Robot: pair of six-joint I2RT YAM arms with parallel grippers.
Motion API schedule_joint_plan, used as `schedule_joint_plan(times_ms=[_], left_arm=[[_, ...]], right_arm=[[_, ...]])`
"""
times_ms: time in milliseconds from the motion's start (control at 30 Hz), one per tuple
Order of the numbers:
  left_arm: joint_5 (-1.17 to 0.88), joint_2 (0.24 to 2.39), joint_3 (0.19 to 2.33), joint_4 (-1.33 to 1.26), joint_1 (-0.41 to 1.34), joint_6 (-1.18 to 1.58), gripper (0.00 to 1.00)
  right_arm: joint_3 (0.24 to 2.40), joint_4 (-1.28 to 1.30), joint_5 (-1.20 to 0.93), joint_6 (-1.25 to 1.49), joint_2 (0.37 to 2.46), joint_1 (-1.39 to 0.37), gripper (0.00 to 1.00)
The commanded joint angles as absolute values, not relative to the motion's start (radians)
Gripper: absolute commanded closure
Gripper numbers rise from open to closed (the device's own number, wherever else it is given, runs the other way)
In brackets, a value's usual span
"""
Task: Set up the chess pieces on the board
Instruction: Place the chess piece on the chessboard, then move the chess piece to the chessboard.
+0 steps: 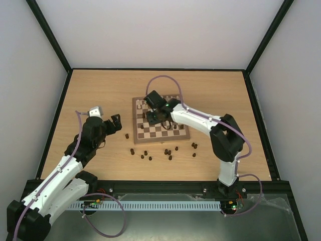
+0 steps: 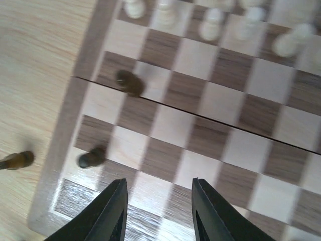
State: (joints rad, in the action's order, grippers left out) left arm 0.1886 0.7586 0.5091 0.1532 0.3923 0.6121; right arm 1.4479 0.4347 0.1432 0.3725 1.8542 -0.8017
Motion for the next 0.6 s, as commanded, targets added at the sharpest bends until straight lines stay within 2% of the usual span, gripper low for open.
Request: schedule_joint_plan(times_ms=[0,300,567], left_arm=[[0.229,0.721,0.499,0.192,0.387,0.623,0.01],[0.287,0.601,0.483,0.221,0.385,0.636,0.0],[0.285,0.619,0.488,0.223,0.384,0.635,0.0]], right_arm=[[1.538,0.476,0.095,0.355,1.95,-0.855,0.64],[1.667,0.502,0.079,0.351,2.076,-0.896,0.67],[1.708,0.534,0.106,0.359,2.121,-0.901,0.7]])
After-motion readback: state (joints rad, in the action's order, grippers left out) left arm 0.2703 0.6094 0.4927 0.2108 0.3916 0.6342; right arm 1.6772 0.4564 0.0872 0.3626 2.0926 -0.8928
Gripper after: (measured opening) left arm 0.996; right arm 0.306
